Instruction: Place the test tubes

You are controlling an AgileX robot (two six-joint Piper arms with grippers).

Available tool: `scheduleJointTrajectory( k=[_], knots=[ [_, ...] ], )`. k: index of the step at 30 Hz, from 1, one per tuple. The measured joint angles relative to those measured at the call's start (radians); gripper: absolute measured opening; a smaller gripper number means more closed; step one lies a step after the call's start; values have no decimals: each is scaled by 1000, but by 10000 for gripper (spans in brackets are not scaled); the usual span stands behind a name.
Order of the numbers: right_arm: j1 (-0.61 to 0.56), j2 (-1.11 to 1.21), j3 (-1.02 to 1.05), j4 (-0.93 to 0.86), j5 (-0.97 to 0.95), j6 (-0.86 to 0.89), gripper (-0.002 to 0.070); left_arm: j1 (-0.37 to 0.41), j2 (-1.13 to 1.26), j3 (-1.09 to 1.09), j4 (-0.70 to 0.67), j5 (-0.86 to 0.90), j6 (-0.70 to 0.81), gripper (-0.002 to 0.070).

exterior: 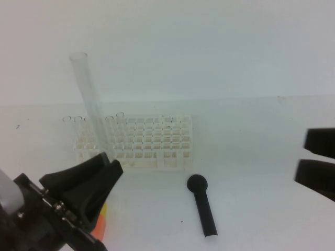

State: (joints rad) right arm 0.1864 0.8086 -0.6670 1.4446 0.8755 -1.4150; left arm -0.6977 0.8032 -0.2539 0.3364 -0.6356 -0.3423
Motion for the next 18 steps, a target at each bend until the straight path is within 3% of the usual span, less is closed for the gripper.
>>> scheduleJointTrajectory(
  k=[11,18],
  knots=[
    [408,367,-295,17,-228,-119,432,0,60,0,15,-77,-9,-1],
    [487,541,-442,97,-259,-139,489,0,60,0,39,-73,-9,-1]
  ],
)
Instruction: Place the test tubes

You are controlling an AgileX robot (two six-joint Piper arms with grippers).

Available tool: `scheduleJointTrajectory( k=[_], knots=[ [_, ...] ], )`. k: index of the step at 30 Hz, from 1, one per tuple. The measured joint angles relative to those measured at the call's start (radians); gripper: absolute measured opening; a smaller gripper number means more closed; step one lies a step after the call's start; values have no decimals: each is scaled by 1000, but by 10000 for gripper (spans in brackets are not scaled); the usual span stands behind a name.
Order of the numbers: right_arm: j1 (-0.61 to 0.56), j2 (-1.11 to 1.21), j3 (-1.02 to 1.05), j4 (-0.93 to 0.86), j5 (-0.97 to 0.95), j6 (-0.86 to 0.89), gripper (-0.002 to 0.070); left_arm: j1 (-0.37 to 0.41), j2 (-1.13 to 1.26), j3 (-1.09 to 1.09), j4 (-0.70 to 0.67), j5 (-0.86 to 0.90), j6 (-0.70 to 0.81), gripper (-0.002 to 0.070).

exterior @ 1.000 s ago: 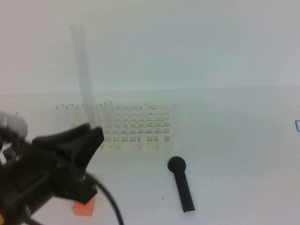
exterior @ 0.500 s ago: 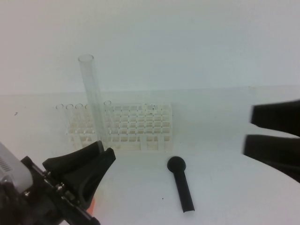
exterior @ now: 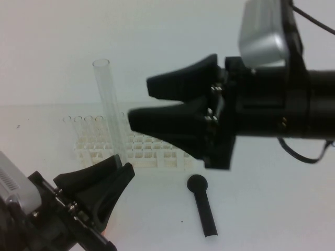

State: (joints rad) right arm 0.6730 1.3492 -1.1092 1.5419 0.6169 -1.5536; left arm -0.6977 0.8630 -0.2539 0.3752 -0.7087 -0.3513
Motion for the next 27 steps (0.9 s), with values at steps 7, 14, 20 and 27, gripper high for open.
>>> scheduleJointTrajectory(
  k=[7,14,20,27],
  knots=[
    [15,103,-126,62,42,-2,496,0,0,0,0,7,0,-1],
    [38,162,-188,68,52,-4,495,0,0,0,0,7,0,-1],
    [38,176,-195,70,54,-4,389,0,0,0,0,7,0,-1],
    [38,182,-195,70,84,-15,158,0,0,0,-2,7,0,-1]
  ],
)
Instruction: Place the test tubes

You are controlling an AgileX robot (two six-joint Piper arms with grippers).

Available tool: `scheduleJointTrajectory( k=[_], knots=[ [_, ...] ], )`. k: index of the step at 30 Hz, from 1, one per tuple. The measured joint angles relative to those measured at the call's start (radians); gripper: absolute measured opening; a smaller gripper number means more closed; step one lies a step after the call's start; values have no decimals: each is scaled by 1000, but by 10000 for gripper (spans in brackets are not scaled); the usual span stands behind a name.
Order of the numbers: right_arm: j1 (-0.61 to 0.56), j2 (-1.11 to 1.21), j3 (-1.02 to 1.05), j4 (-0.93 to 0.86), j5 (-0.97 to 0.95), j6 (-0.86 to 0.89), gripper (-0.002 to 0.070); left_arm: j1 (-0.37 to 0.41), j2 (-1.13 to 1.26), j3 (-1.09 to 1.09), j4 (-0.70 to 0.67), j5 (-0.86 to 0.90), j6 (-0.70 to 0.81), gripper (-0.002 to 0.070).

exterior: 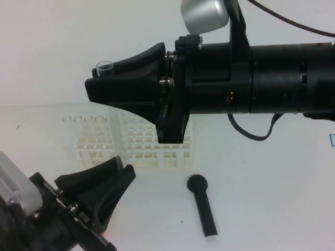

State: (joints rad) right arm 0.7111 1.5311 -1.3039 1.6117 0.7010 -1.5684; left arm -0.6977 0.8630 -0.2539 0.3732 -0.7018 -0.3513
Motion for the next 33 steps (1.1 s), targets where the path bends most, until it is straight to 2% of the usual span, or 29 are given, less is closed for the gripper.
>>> scheduleJointTrajectory(
  k=[2,8,10,15,17,18,23,26,31,32,33],
  knots=[
    [0,0,0,0,-2,-16,134,0,0,0,0,0,0,-1],
    [0,0,0,0,0,-26,123,0,0,0,-55,33,0,24],
    [0,2,0,0,0,-26,123,0,0,0,-77,55,0,91],
    [0,10,0,0,-2,-30,123,0,-4,0,-89,64,-26,353],
    [0,10,0,0,-6,-38,123,0,-11,0,-87,67,-21,407],
    [0,10,0,0,-10,-42,123,0,-18,0,-87,67,-16,411],
    [0,10,-4,2,-109,-49,123,0,-74,0,-68,85,-14,351],
    [0,6,-4,2,-173,-53,123,0,-127,0,-68,162,-14,274],
    [0,-12,-8,-3,-284,-95,123,0,-263,0,-54,475,29,34],
    [0,-12,-8,-3,-306,-102,123,0,-290,0,-36,552,48,-2],
    [0,-13,-8,-3,-334,-106,123,0,-325,0,-17,627,61,-1]
  ],
)
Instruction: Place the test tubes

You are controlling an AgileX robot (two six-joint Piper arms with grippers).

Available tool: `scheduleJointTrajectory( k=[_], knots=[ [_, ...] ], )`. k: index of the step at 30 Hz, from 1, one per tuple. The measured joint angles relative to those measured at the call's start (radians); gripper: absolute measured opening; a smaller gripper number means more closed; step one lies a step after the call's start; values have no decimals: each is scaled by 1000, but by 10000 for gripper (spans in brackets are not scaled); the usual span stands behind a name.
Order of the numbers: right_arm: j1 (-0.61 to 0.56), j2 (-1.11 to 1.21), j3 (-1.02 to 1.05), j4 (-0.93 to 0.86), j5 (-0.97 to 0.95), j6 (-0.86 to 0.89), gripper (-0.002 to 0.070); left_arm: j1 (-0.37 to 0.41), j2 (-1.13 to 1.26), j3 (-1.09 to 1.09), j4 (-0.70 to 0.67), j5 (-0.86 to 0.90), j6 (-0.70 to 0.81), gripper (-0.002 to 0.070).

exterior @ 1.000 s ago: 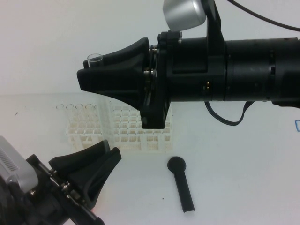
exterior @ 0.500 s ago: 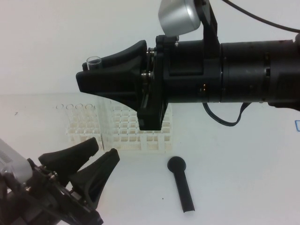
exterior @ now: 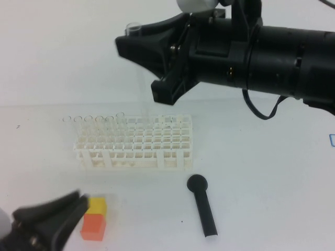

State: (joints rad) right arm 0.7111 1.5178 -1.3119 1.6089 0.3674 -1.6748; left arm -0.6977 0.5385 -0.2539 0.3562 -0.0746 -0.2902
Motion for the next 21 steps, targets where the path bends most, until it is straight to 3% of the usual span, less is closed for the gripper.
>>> scheduleJointTrajectory(
  k=[6,13,21],
  knots=[
    [0,0,11,0,-70,-11,123,0,-207,0,2,268,-8,-1],
    [0,0,58,0,-94,-19,123,0,-379,0,2,378,-63,-1],
    [0,0,72,0,-94,-21,123,0,-415,0,-17,477,-64,-1]
  ],
)
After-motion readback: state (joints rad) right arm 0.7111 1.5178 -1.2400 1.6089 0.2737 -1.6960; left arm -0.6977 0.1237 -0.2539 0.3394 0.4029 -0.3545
